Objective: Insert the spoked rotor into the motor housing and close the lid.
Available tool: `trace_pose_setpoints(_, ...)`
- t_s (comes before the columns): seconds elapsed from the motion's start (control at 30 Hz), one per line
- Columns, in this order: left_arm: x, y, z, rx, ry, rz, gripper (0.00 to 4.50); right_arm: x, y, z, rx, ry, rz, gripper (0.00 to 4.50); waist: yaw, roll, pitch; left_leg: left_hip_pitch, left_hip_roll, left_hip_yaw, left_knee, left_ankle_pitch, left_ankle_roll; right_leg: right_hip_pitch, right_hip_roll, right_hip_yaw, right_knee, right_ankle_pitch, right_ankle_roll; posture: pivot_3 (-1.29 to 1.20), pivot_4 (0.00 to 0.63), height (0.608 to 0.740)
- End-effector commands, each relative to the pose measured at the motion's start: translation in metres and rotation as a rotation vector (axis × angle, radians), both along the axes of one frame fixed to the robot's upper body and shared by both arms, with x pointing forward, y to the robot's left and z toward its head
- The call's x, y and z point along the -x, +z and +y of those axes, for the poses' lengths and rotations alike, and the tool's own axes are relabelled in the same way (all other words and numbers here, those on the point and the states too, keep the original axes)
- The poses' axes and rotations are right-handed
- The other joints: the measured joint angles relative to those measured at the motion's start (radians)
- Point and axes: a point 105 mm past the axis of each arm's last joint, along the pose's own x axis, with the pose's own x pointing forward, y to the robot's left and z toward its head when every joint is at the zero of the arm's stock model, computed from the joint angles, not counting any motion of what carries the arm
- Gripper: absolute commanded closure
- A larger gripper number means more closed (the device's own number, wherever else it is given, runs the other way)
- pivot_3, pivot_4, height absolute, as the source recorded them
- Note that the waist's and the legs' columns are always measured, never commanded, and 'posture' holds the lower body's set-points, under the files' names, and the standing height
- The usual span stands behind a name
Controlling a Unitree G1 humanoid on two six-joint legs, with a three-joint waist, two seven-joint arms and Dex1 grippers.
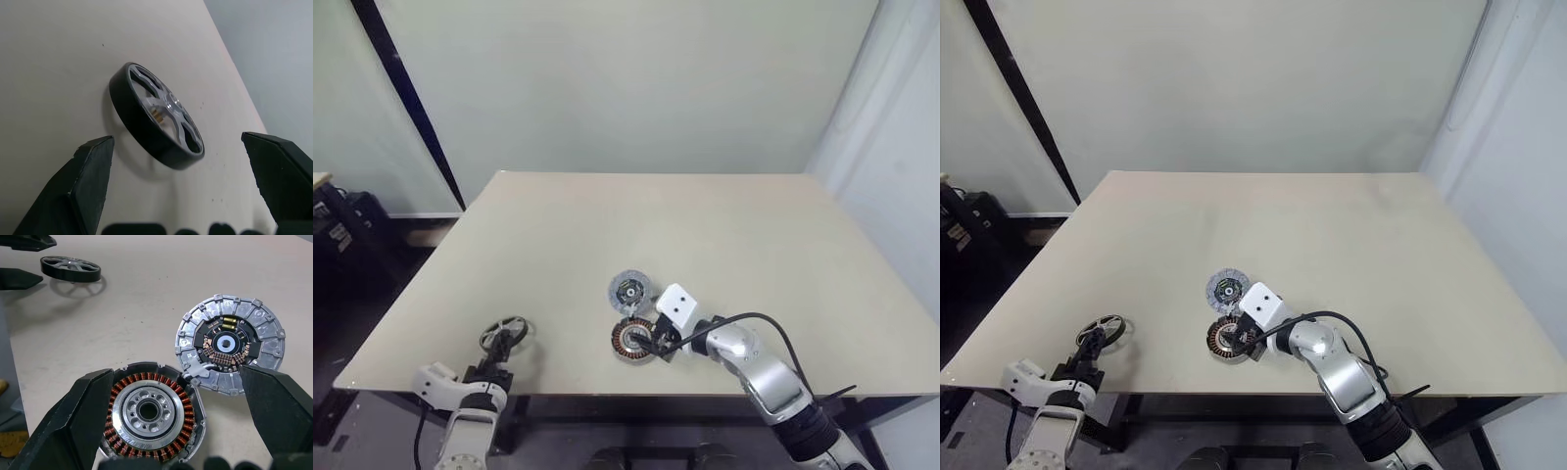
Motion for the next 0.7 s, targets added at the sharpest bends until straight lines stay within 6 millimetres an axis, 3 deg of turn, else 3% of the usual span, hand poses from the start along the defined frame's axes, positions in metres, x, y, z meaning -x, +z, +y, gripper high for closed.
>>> trace_pose_setpoints(0.03, -0.006, 0.011, 0.011, 0.006, 0.045, -0.036, 0.0, 0.0, 0.016, 0.003, -0.029, 0.009, -0.056, 0.04, 0.0, 0.0, 0.0, 0.0, 0.0, 0.0, 0.0, 0.0, 0.0, 0.0, 0.0, 0.0, 0.0, 0.0, 0.0, 0.0, 0.0, 0.74)
trace_pose_setpoints(0.13, -0.009, 0.011, 0.011, 0.008, 0.044, -0.036, 0.61, 0.0, 0.016, 0.002, -0.029, 0.003, -0.055, 0.0, 0.0, 0.0, 0.0, 0.0, 0.0, 0.0, 0.0, 0.0, 0.0, 0.0, 0.0, 0.0, 0.0, 0.0, 0.0, 0.0, 0.0, 0.74)
trace_pose_setpoints(0.47, -0.013, 0.017, 0.008, 0.012, 0.021, -0.059, 4.19, -0.002, 0.016, -0.001, -0.027, -0.015, -0.057, 0.0, 0.0, -0.001, 0.0, 0.0, 0.0, 0.0, 0.0, 0.0, 0.0, 0.0, 0.0, 0.0, 0.0, 0.0, 0.0, 0.0, 0.0, 0.74)
trace_pose_setpoints(0.7, -0.014, 0.037, 0.002, 0.084, -0.052, -0.18, 4.23, -0.003, 0.014, -0.003, -0.017, -0.021, -0.062, 0.0, 0.0, -0.002, 0.0, 0.0, 0.0, 0.0, 0.0, 0.0, 0.0, 0.001, 0.0, 0.0, -0.001, 0.0, 0.0, 0.0, 0.0, 0.74)
